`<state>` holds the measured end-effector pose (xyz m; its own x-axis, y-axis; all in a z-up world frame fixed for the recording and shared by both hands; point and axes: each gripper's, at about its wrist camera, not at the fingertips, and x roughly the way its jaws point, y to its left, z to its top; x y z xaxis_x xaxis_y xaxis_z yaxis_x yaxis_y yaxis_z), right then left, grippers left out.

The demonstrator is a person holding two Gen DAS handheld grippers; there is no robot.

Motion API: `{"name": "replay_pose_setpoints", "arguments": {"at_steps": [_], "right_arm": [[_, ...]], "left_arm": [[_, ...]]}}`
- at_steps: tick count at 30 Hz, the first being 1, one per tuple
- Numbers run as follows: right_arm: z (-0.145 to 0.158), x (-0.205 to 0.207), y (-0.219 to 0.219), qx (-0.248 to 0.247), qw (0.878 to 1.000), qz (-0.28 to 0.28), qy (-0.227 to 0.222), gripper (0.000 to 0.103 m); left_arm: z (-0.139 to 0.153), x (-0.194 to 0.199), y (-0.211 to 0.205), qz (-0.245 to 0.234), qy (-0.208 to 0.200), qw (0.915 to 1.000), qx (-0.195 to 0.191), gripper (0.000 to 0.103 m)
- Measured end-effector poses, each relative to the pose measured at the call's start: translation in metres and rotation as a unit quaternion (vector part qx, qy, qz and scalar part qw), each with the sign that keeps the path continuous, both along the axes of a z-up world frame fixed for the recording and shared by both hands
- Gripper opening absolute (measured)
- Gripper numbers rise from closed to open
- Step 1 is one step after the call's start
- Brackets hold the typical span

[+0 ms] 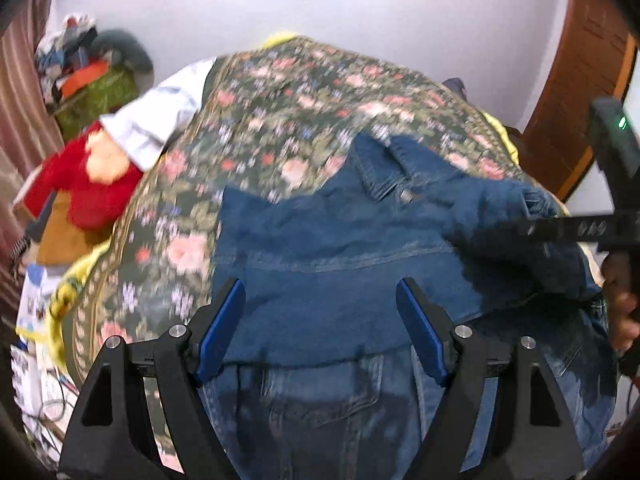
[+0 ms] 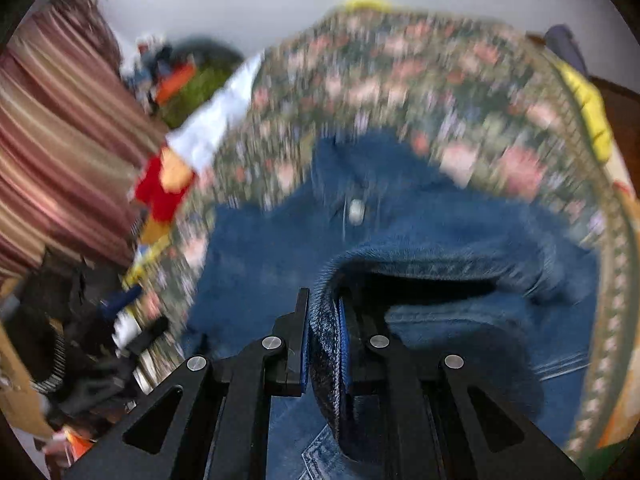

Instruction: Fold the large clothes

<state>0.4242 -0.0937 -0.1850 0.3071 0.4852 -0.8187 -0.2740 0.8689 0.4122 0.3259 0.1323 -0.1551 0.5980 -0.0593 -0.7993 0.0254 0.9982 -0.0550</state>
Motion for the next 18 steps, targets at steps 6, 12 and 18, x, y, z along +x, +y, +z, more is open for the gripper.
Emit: {"name": "replay_pose_setpoints", "arguments": {"at_steps": [6, 12, 18], "right_arm": [[-0.059, -0.003, 0.02, -0.101, 0.991, 0.049, 0.073, 0.01], [-0.049, -0.015, 0.008, -0.102, 0.988, 0.082, 0.084, 0.01], [-0.011, -0.036, -0.016, -0.085, 0.99, 0.096, 0.063, 0.01]], "left_arm": [[-0.017, -0.01, 0.001, -0.004, 0.021, 0.9998, -0.002, 0.077], [-0.012, -0.011, -0.024, -0.031, 0.017, 0.9994, 0.001, 0.077], [0.011, -0.008, -0.06, -0.067, -0.01, 0.9977, 0.006, 0.077]]}}
